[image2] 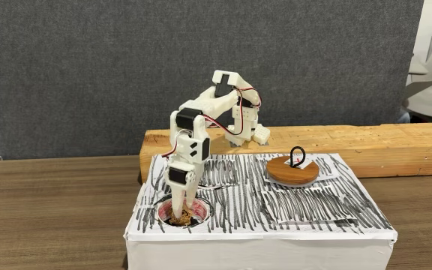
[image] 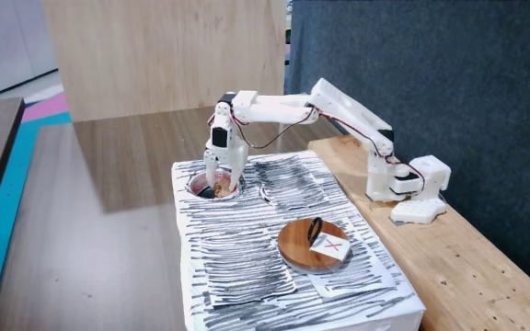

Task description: Pick the brown debris from the hole.

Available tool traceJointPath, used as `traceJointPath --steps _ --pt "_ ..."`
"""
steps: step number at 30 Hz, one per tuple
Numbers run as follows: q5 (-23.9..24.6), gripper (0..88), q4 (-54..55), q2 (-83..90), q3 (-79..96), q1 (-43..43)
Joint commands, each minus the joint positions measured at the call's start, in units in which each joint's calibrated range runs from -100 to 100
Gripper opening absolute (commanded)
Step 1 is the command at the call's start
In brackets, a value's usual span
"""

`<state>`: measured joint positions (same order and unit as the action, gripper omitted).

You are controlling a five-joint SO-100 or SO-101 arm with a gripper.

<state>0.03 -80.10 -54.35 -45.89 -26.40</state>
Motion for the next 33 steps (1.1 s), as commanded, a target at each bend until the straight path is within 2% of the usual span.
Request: traceJointPath --steps 1,33 --pt "-0.3 16.9 -0.4 0.6 -1.7 -0.4" --pt "0.2 17.5 0.0 -3.6 -2.0 -0.4"
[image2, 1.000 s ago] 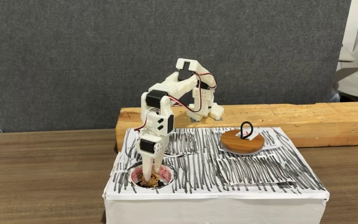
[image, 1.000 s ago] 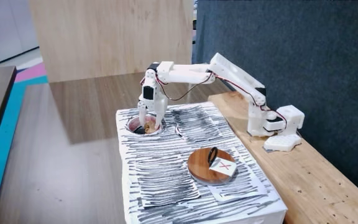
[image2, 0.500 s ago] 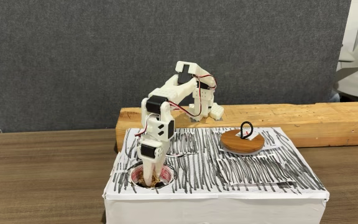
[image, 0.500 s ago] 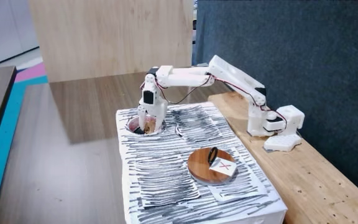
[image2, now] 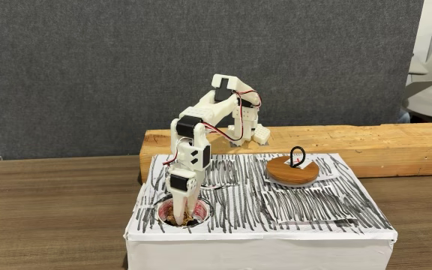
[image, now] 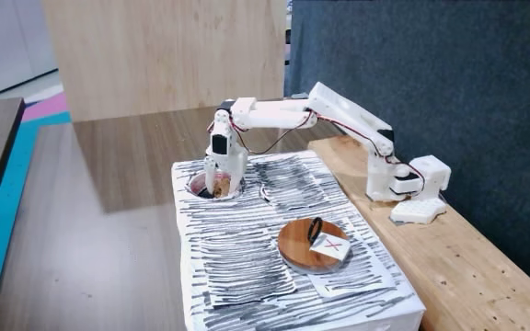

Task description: Pick the brown debris from the hole.

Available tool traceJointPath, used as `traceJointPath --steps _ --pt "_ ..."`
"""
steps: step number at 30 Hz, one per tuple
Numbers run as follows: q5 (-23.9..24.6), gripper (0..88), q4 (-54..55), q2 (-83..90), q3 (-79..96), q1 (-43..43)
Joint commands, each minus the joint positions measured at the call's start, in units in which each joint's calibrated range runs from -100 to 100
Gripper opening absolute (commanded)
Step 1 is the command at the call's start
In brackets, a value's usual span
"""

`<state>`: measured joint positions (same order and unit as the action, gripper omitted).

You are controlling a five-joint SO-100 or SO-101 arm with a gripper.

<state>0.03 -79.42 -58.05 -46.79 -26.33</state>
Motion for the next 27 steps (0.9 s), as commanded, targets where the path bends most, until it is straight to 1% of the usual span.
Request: traceJointPath --steps 1,10,19,27 --pt "0.2 17.6 -0.7 0.1 -1.1 -0.5" --pt "0.2 17.6 -0.5 -0.2 -0.1 -0.5" --pt "0.2 17.4 -0.4 -5.7 -0.8 -0.6" --pt "0.2 17.0 -0.4 -6.0 -1.0 -0.6"
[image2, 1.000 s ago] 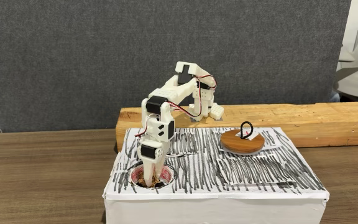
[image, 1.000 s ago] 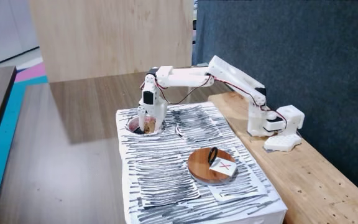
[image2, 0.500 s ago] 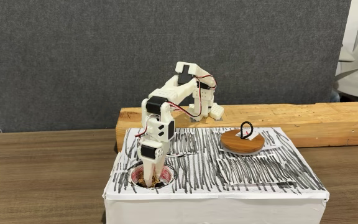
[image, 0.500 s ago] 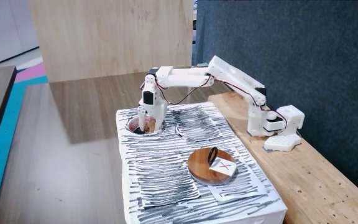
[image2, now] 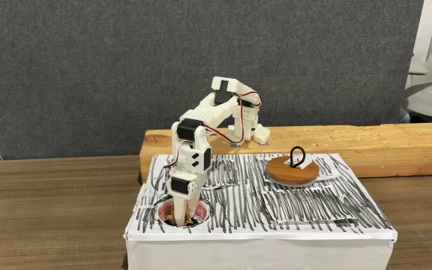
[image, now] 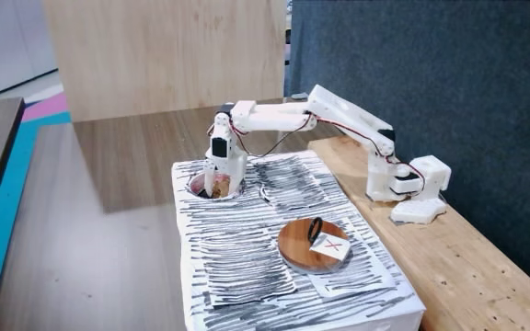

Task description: Pick the brown debris from the hole.

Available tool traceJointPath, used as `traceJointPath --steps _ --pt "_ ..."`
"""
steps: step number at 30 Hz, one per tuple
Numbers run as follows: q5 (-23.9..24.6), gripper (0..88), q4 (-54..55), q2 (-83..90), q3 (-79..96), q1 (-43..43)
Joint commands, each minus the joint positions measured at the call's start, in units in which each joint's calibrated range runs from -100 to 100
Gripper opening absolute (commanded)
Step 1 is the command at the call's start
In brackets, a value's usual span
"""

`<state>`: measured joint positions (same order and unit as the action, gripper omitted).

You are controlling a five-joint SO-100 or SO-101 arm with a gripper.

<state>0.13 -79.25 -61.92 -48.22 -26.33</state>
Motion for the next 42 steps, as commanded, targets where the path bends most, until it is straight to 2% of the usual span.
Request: traceJointPath --steps 1,11,17,42 --pt "0.1 17.0 -0.5 -2.2 0.4 -0.6" --pt "0.1 15.9 -0.9 -2.1 0.4 -0.6" --pt "0.1 0.5 -0.9 -2.1 0.3 -0.6" --pt "-0.3 1.3 -1.1 3.6 -0.8 -0.5"
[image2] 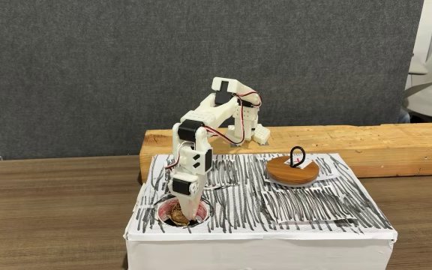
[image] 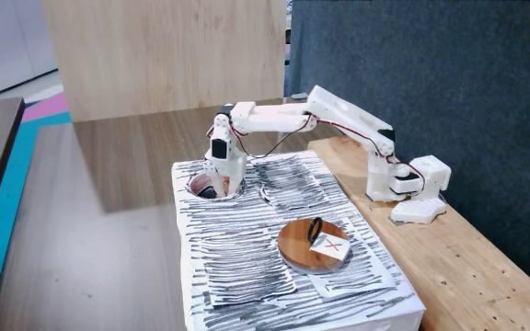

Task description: Pick the brown debris from the hole.

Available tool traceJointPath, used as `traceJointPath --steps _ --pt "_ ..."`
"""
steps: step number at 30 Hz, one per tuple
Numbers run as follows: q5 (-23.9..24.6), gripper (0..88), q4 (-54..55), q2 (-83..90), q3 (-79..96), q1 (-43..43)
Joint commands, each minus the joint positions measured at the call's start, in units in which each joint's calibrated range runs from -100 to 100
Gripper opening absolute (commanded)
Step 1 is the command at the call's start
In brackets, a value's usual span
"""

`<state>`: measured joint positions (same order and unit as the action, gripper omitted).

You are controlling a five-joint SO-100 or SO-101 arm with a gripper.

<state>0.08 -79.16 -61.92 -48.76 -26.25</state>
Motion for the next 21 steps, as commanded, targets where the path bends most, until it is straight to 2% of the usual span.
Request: traceJointPath --steps 1,9,21 --pt "-0.3 1.4 -1.2 5.5 -0.5 -0.6" --pt "-0.4 1.4 -1.4 16.8 -0.1 0.1" --pt "-0.4 1.4 -4.3 23.0 0.3 0.2"
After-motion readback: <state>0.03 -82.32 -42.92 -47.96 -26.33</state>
